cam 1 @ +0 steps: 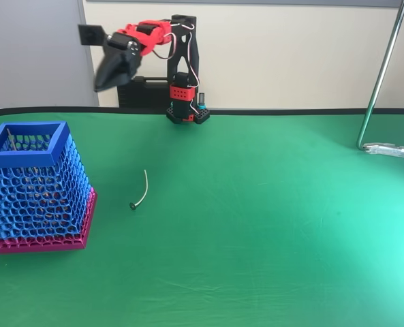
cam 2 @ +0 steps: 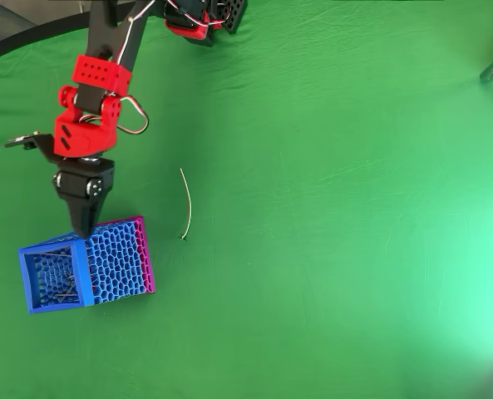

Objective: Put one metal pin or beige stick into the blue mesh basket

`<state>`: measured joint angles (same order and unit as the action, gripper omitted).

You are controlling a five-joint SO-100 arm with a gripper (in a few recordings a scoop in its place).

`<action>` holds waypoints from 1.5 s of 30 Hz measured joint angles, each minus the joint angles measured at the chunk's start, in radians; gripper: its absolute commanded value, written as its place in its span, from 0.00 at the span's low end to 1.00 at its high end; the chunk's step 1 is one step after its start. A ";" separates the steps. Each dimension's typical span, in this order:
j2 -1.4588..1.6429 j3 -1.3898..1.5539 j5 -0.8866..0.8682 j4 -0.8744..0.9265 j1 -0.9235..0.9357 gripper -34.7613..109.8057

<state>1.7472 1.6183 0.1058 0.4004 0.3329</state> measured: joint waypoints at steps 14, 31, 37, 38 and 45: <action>0.497 0.644 -0.011 0.110 -0.299 0.24; 1.160 1.224 -0.028 0.233 -0.390 0.24; 1.348 1.342 -0.028 0.310 -0.391 0.24; 1.371 1.359 -0.028 0.311 -0.393 0.24; 1.502 1.453 -0.026 0.333 -0.393 0.24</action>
<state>3.2490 3.0710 0.0798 0.7332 -0.0598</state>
